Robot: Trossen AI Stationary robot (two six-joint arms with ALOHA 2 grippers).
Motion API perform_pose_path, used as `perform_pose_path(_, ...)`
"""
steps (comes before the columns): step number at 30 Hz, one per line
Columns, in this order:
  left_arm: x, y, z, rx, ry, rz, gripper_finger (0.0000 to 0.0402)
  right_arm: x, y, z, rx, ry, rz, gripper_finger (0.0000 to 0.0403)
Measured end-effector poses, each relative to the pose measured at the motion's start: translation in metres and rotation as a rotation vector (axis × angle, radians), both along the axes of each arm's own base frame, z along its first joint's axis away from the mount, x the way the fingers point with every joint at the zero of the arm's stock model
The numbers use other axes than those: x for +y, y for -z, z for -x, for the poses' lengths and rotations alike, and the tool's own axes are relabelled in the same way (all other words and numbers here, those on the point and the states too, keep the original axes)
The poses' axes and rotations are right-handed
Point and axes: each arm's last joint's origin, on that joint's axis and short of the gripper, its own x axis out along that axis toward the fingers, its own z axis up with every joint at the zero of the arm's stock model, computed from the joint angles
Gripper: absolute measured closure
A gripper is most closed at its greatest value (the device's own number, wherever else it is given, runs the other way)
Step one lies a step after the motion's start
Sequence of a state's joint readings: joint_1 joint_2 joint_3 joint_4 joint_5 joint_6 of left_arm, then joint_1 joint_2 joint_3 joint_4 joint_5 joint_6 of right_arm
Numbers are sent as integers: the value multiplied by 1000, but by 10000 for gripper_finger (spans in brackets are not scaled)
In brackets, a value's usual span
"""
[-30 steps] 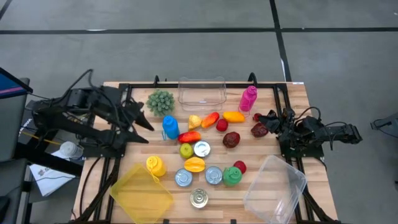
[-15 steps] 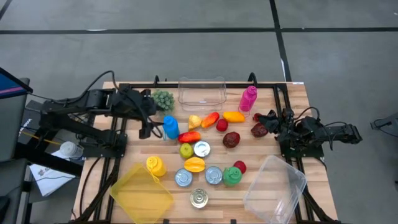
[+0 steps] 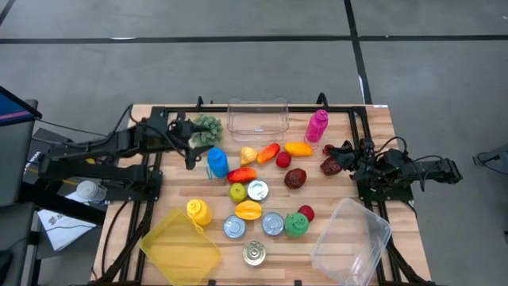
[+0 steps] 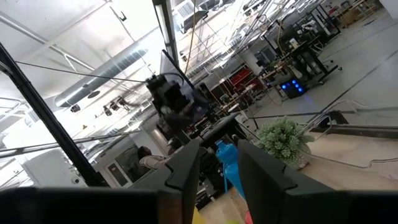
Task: Pick & Place Food Item
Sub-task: Put the blue water bottle into the transparent bin
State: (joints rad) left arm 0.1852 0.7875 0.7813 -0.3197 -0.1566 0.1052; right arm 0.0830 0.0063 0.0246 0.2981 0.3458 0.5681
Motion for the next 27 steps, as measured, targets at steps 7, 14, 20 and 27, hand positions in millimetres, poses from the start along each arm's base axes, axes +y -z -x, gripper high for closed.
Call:
perform_pose_path(7,0,42,-3,-4,-9,37,115,0,0,0,0,0,0,299)
perform_pose_path(14,0,63,-2,30,-17,61,112,0,0,0,0,-1,0,299)
perform_pose_path(20,0,78,-3,-10,-22,71,112,0,0,0,0,-1,0,299)
perform_pose_path(27,0,85,-2,10,-7,94,132,0,0,0,0,-3,1,299)
